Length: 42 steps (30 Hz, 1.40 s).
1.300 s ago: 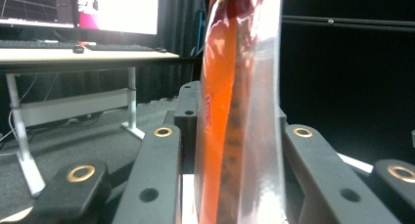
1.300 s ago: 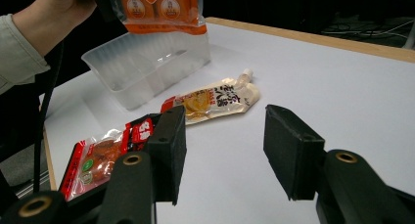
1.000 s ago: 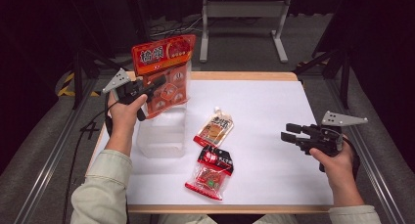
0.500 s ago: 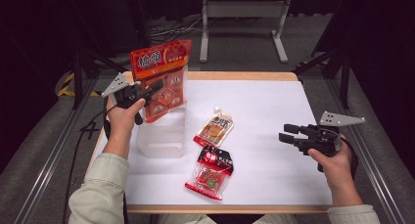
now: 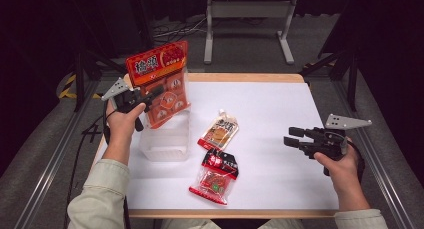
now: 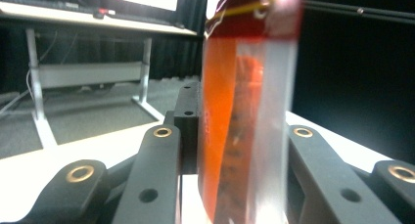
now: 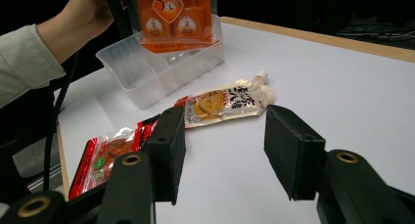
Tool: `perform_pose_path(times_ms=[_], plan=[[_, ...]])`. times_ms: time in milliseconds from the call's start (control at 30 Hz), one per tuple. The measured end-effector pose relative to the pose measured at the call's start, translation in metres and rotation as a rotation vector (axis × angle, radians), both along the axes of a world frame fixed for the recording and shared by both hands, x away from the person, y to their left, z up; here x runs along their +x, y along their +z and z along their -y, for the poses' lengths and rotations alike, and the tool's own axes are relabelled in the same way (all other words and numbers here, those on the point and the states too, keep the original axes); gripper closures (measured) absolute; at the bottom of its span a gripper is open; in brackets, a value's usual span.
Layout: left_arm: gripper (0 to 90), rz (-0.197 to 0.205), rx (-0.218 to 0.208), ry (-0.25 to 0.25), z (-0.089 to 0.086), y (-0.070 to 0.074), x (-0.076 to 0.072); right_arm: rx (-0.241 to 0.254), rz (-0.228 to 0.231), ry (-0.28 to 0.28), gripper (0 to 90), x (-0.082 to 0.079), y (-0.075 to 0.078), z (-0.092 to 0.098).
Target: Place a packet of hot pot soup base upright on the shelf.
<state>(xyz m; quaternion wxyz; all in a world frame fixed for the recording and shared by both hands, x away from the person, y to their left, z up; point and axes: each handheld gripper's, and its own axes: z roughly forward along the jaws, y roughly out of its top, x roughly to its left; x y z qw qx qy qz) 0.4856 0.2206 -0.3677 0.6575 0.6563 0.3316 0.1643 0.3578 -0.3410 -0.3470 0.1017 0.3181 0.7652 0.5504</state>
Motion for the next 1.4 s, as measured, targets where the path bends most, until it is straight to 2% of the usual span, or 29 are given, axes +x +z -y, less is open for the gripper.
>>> perform_pose_path(times_ms=[100, 233, 267, 333, 367, 467, 600, 667, 800, 900, 1000, 1167, 1233, 1300, 1333, 1400], plan=[[70.9, -0.021, 0.006, -0.008, -0.004, -0.001, -0.002, 0.001, 0.000, 0.004, 50.6, 0.000, 0.000, -0.001], [70.9, -0.020, 0.039, -0.005, -0.006, -0.002, -0.003, 0.002, 0.000, 0.007, 50.4, 0.001, 0.000, -0.001], [70.9, -0.017, 0.062, -0.003, -0.006, -0.001, -0.004, 0.002, -0.001, 0.009, 50.3, 0.001, 0.000, -0.002], [71.0, -0.027, 0.138, 0.008, -0.002, -0.003, -0.003, 0.002, -0.001, 0.011, 50.3, 0.000, 0.000, -0.002], [71.0, -0.034, 0.153, 0.004, 0.000, -0.005, -0.003, 0.002, 0.000, 0.013, 50.2, 0.000, 0.000, -0.003], [70.9, -0.031, 0.162, -0.013, 0.005, -0.010, 0.000, 0.004, -0.001, 0.014, 50.1, 0.000, 0.000, -0.003], [70.5, -0.089, 0.173, -0.021, 0.009, -0.013, 0.003, 0.006, -0.002, 0.014, 49.9, 0.000, 0.000, -0.002], [70.3, -0.105, 0.186, -0.011, 0.008, -0.013, 0.003, 0.006, 0.000, 0.013, 49.7, 0.000, 0.000, -0.001], [68.9, -0.175, 0.170, 0.003, -0.001, -0.013, 0.002, 0.010, -0.006, 0.013, 49.2, 0.000, 0.000, -0.001], [69.5, -0.196, 0.179, 0.013, -0.007, -0.016, 0.001, 0.010, -0.004, 0.017, 49.2, 0.000, 0.000, -0.002], [70.0, -0.183, 0.178, 0.014, -0.010, -0.019, 0.001, 0.007, -0.006, 0.024, 49.1, 0.001, -0.001, -0.004], [69.6, -0.196, 0.178, 0.028, -0.009, -0.020, 0.001, 0.004, -0.010, 0.028, 49.0, 0.002, -0.002, -0.006], [68.6, -0.189, 0.184, 0.041, -0.008, -0.019, 0.001, 0.005, -0.010, 0.030, 49.0, 0.003, -0.002, -0.006], [65.0, -0.182, 0.179, 0.062, -0.008, -0.018, 0.000, 0.005, -0.012, 0.030, 49.0, 0.003, -0.002, -0.006], [60.5, -0.189, 0.158, 0.072, -0.007, -0.018, -0.001, 0.006, -0.012, 0.031, 49.0, 0.003, -0.002, -0.006], [49.8, -0.178, 0.119, 0.082, -0.007, -0.018, -0.002, 0.006, -0.011, 0.031, 48.9, 0.004, -0.002, -0.006]])
